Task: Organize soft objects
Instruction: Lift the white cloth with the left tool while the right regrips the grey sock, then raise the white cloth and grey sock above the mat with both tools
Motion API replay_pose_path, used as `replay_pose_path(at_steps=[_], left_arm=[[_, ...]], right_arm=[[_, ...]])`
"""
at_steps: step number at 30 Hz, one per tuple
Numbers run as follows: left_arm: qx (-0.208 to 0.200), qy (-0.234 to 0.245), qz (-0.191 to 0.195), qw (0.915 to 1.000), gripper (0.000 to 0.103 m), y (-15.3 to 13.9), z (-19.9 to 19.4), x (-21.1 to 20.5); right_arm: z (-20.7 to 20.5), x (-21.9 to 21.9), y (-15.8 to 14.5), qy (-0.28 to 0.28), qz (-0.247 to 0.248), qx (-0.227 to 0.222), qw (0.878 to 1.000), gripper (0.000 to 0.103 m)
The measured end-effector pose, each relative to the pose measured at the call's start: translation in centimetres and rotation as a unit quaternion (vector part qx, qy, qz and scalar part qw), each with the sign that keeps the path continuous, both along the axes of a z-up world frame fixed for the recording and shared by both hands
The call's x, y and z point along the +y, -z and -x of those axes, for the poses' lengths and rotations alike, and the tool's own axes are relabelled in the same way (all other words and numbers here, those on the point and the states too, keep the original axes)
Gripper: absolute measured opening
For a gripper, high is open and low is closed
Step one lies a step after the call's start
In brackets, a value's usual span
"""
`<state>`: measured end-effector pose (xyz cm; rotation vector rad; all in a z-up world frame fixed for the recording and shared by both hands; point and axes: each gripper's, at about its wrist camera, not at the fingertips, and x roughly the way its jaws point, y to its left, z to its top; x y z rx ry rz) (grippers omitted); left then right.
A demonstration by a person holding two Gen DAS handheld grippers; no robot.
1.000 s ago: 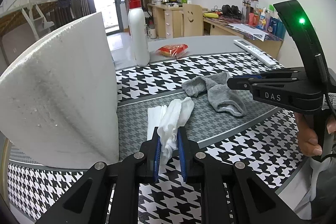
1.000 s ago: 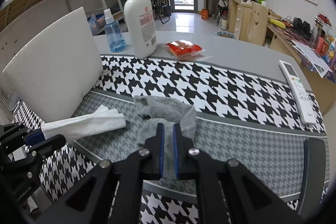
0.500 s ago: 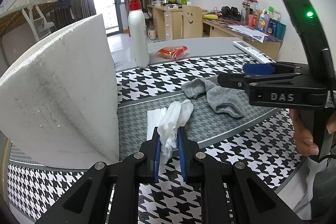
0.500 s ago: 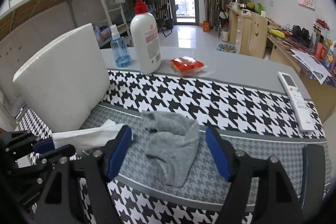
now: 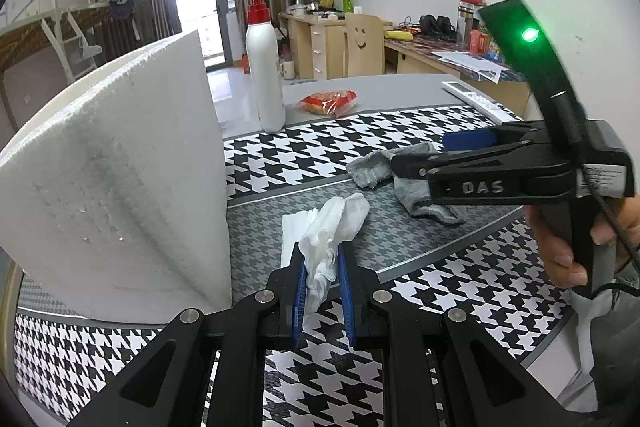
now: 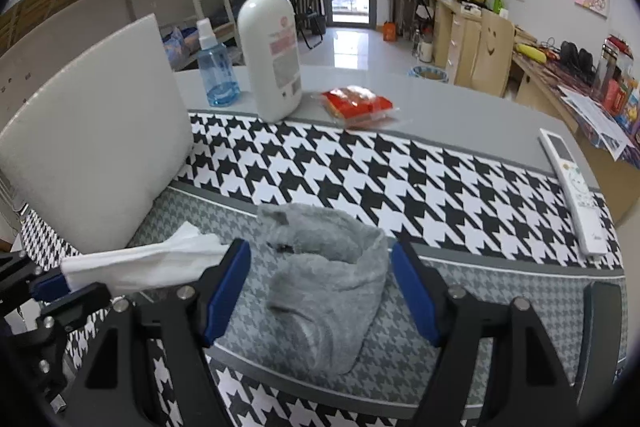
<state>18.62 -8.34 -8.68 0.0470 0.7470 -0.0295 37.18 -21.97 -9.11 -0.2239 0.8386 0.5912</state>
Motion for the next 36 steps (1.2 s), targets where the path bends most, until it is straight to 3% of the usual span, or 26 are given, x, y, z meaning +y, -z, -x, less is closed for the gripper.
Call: replay_pose_path(at_steps=[2, 9, 13, 17, 22, 24, 36], left_arm=[[-0.005, 0.003, -0.001, 1.0, 0.009, -0.2, 0.3, 0.0], [-0.022, 0.007, 0.0, 0.9997, 0.009, -1.3, 1.3, 0.2], [-0.026, 0.005, 0.001, 0.9997, 0.009, -1.6, 1.5, 0.3], [-0.031, 0.004, 0.001, 0.9995, 0.009, -1.9, 1.9, 0.5], [-0.033, 0.004, 0.001, 0.9994, 0.009, -2.0, 2.2, 0.6], [-0.035, 0.006, 0.002, 0.9994, 0.009, -2.1, 2.4, 0.6], [-0.056, 0.017, -0.003, 0.9983, 0.009, -3.7, 2.9, 0.3]], right_arm=[[-0.2, 0.2, 0.4, 0.001, 0.006, 0.004, 1.0, 0.077], [-0.2, 0.6, 0.9, 0.001, 0.014, 0.005, 1.0, 0.075], [-0.2, 0.8, 1.0, 0.001, 0.019, 0.013, 1.0, 0.053], [-0.2, 0.9, 1.5, 0.005, 0.034, 0.016, 0.999, 0.042], [0.3, 1.1, 1.4, 0.002, 0.047, 0.013, 0.999, 0.017], [0.6, 1.1, 1.3, 0.002, 0.053, 0.009, 0.999, 0.012], [3.2, -1.4, -3.1, 0.025, -0.003, -0.027, 0.999, 0.007]])
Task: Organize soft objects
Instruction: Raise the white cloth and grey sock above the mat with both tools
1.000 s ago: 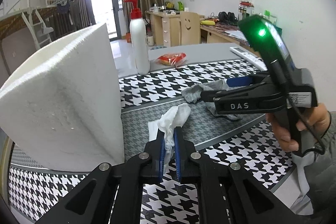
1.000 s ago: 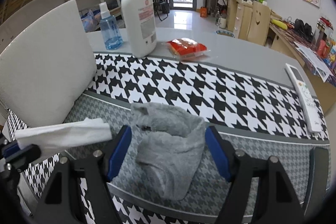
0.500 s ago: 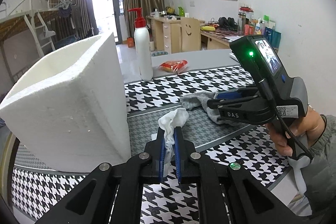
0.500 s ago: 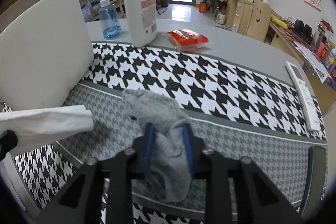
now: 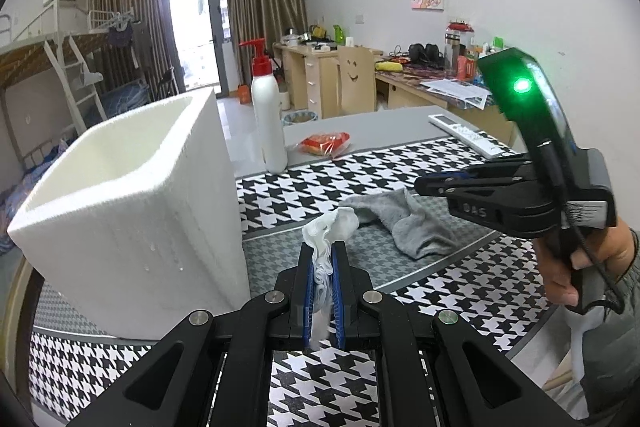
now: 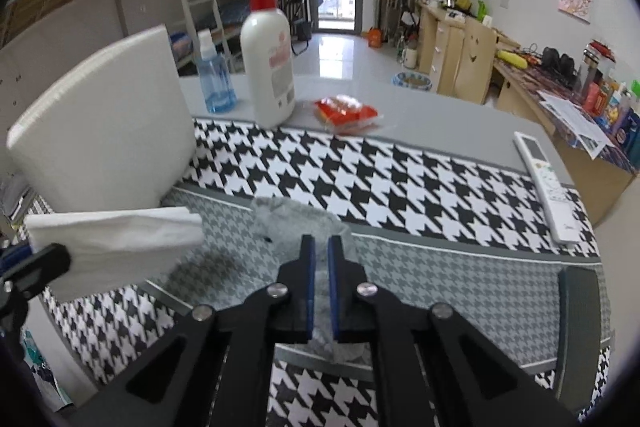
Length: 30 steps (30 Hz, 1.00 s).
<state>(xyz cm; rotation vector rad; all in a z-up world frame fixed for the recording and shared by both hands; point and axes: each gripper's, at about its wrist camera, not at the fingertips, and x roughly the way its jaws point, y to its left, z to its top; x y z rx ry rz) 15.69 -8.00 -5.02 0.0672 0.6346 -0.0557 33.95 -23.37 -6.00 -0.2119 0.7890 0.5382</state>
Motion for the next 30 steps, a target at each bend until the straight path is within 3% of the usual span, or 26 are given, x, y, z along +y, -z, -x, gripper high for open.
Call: replay_pose_path(at_steps=[8, 11, 13, 15, 30], left_arm=[[-0.006, 0.003, -0.001, 1.0, 0.009, -0.2, 0.5, -0.1], [-0.006, 0.002, -0.001, 1.0, 0.009, -0.2, 0.5, -0.1], [-0.008, 0.002, 0.0, 1.0, 0.009, -0.3, 0.5, 0.1], [-0.009, 0.002, 0.0, 1.0, 0.009, -0.3, 0.5, 0.1], [-0.014, 0.007, 0.008, 0.9999, 0.009, -0.3, 0.5, 0.3]], right_arm=[[0.0, 0.3, 1.1, -0.019, -0.02, 0.026, 0.999, 0.009], [-0.2, 0.7, 1.8, -0.018, -0.011, 0.031, 0.999, 0.027], [-0.2, 0.8, 2.0, -0.017, -0.008, 0.021, 1.0, 0.054], [-0.3, 0.9, 2.1, -0.015, -0.011, 0.018, 1.0, 0.059], [-2.6, 2.3, 4.8, -0.001, 0.023, 0.055, 0.998, 0.059]])
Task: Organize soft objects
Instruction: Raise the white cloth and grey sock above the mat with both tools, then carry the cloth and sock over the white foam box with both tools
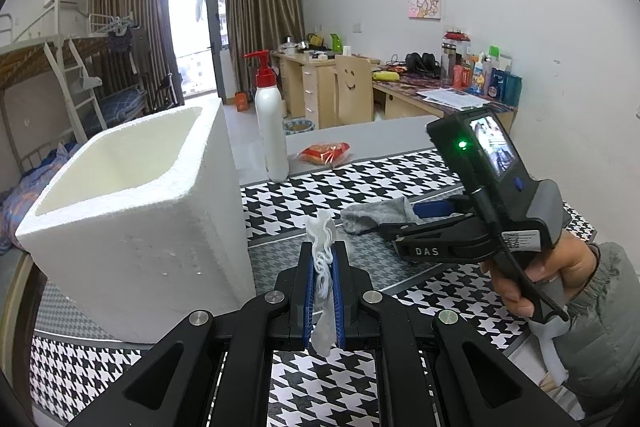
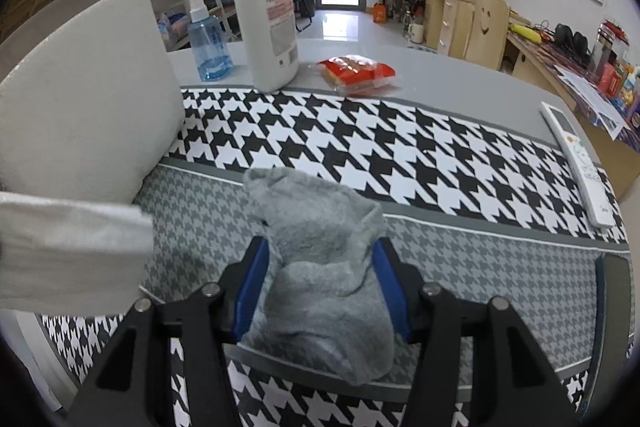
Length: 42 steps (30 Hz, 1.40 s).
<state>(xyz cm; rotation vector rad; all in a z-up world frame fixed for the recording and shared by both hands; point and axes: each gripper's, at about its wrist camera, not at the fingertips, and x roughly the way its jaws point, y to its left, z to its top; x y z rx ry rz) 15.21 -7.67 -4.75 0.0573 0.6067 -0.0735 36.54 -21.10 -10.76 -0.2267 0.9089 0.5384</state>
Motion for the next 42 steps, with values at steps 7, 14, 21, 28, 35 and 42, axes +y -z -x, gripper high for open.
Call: replay_pose_path(at_steps=[7, 14, 21, 28, 35, 42], left_arm=[[-0.001, 0.007, 0.001, 1.0, 0.009, 0.0, -0.2, 0.4], [0.009, 0.012, 0.001, 0.9999, 0.009, 0.6, -0.2, 0.6], [0.004, 0.021, -0.002, 0.9998, 0.005, 0.4, 0.0, 0.6], [-0.013, 0.027, -0.006, 0.9995, 0.004, -0.8, 0.6, 0.5], [-0.032, 0.025, -0.004, 0.9991, 0.004, -2.2, 1.3, 0.7], [-0.052, 0.027, -0.005, 0.9983, 0.004, -3.6, 1.6, 1.0]], right_arm=[[-0.2, 0.1, 0.6, 0.015, 0.014, 0.003, 1.0, 0.053], [-0.1, -0.2, 0.4, 0.035, 0.028, 0.002, 0.999, 0.019], [1.3, -1.1, -1.7, 0.047, 0.001, -0.011, 0.999, 0.015], [4.0, -2.0, -5.7, 0.053, -0.04, -0.048, 0.997, 0.015], [6.2, -2.2, -8.8, 0.046, -0.063, -0.078, 0.994, 0.015], [7.6, -2.2, -10.1, 0.045, -0.073, -0.1, 0.991, 0.015]])
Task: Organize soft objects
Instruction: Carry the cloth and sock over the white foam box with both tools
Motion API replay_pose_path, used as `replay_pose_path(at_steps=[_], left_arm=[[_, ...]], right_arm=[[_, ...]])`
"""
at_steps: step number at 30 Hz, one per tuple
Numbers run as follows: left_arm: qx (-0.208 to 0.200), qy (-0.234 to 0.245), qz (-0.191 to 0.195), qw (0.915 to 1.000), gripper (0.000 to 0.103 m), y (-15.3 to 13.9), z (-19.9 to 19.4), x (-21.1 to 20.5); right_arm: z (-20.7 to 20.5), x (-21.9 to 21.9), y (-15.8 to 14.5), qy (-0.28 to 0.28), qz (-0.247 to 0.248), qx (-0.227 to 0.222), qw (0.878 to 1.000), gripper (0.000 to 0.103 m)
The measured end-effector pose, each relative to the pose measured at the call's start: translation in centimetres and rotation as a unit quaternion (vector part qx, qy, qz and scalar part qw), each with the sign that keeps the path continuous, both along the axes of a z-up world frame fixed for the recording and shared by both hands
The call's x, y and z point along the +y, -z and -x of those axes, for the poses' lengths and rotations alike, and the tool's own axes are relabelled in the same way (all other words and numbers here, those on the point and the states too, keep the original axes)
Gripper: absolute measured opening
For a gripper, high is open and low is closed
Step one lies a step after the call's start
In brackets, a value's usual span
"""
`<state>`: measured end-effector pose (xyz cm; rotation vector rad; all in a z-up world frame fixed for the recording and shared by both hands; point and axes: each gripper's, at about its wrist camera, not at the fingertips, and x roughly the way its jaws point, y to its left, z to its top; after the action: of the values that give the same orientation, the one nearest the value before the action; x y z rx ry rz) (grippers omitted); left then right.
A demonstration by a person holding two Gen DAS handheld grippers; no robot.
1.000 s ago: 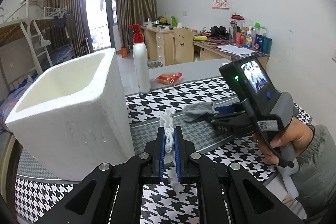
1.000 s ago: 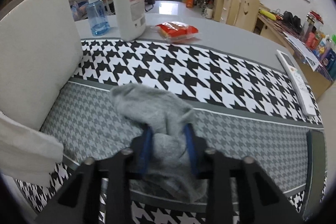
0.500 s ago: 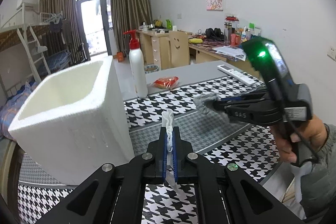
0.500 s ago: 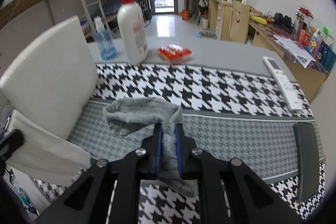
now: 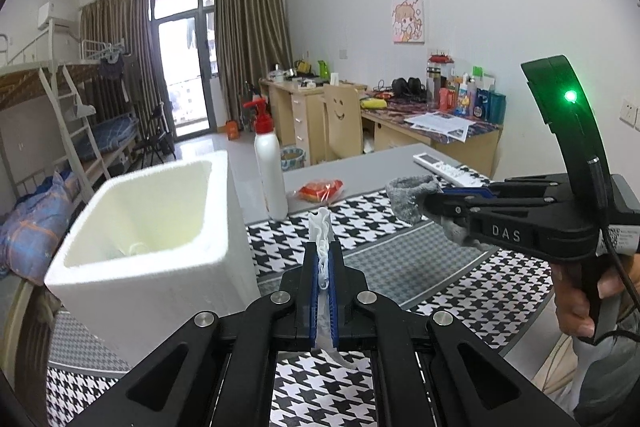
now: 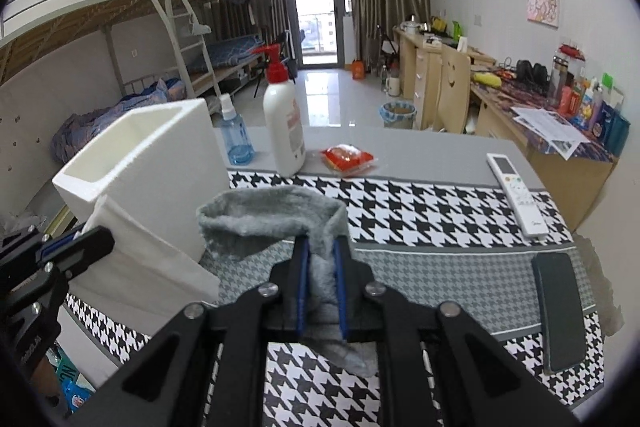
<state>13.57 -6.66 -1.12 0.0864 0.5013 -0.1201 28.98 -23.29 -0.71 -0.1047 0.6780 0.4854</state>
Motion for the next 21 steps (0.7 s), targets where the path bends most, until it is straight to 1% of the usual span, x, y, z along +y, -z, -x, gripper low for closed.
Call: replay_pose_path(at_steps=[6, 12, 21], left_arm=[[-0.016, 0.005, 0.0, 0.9999, 0.004, -1.5, -0.1, 0.3], [-0.035, -0.001, 0.0, 0.9994, 0.004, -2.9, -0.1, 0.9], [-0.06, -0.009, 0.004, 0.9981, 0.004, -5.1, -0.2, 1.4]], right_arm=[[0.8, 0.2, -1.0, 0.005, -0.01, -0.013, 1.0, 0.015], [1.5, 0.5, -2.1, 0.011, -0.017, -0.022, 1.0, 0.015], [2.5, 1.2, -3.8, 0.008, -0.022, -0.05, 0.998, 0.015]])
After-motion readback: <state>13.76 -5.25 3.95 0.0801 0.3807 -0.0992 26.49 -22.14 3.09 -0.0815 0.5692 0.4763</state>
